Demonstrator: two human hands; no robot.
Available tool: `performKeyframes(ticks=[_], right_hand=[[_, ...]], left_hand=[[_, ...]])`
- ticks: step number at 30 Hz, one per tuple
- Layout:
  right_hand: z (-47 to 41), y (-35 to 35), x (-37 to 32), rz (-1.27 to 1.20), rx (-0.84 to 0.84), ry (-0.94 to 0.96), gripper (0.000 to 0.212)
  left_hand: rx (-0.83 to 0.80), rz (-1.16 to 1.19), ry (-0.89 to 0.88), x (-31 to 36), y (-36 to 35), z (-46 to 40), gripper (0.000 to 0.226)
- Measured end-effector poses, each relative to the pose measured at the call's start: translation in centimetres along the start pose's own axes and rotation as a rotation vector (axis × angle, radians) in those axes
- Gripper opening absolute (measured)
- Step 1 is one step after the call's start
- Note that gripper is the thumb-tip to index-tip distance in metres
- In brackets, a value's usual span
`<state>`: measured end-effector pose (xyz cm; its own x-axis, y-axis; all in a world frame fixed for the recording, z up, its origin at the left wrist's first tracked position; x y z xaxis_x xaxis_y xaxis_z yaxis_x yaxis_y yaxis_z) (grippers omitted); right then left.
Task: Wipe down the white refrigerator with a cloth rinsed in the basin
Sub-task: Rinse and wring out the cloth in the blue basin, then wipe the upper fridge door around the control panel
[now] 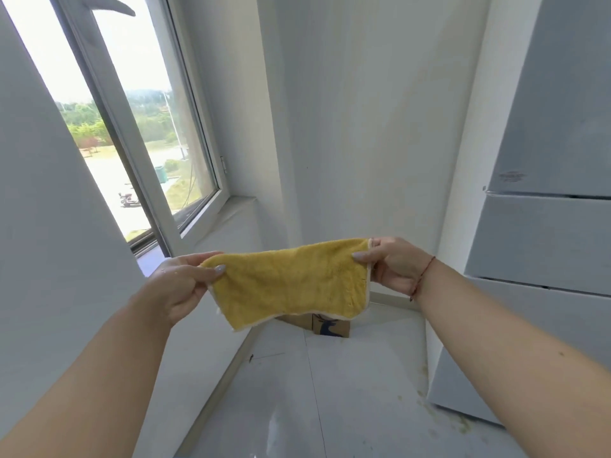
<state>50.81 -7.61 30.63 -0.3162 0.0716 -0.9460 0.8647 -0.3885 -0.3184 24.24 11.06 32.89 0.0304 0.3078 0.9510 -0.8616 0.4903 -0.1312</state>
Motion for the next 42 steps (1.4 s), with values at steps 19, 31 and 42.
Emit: performKeyframes(ticks=[19,31,42], right_hand=[[8.2,20.3,-8.1,0.859,0.760,0.201,0.009],[13.2,28.1,-15.5,0.229,0.528,0.351,0.029],[14.8,35.4,-18.2,-0.763,0.482,0.540,0.025]], left_hand=[[-0.155,-0.535,-0.264,-1.6,-26.2,-4.0,0.012],[-0.643,-0.344,-0.217,-2.6,-55.1,2.1,0.033],[-1.089,-0.366,-0.450,-1.2,-67.6,8.5,0.039]])
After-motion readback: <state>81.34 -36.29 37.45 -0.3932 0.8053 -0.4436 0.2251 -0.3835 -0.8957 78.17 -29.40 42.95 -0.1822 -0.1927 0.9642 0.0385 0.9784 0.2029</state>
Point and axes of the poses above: each hand's wrist, its own z-axis away from the middle knuckle, its own y-axis out of the back of the hand, x = y × z, the point moved 5 cm from there along -z, towards the middle knuckle, and after that the axes turned 6 degrees about y, right-handed, at the moved point
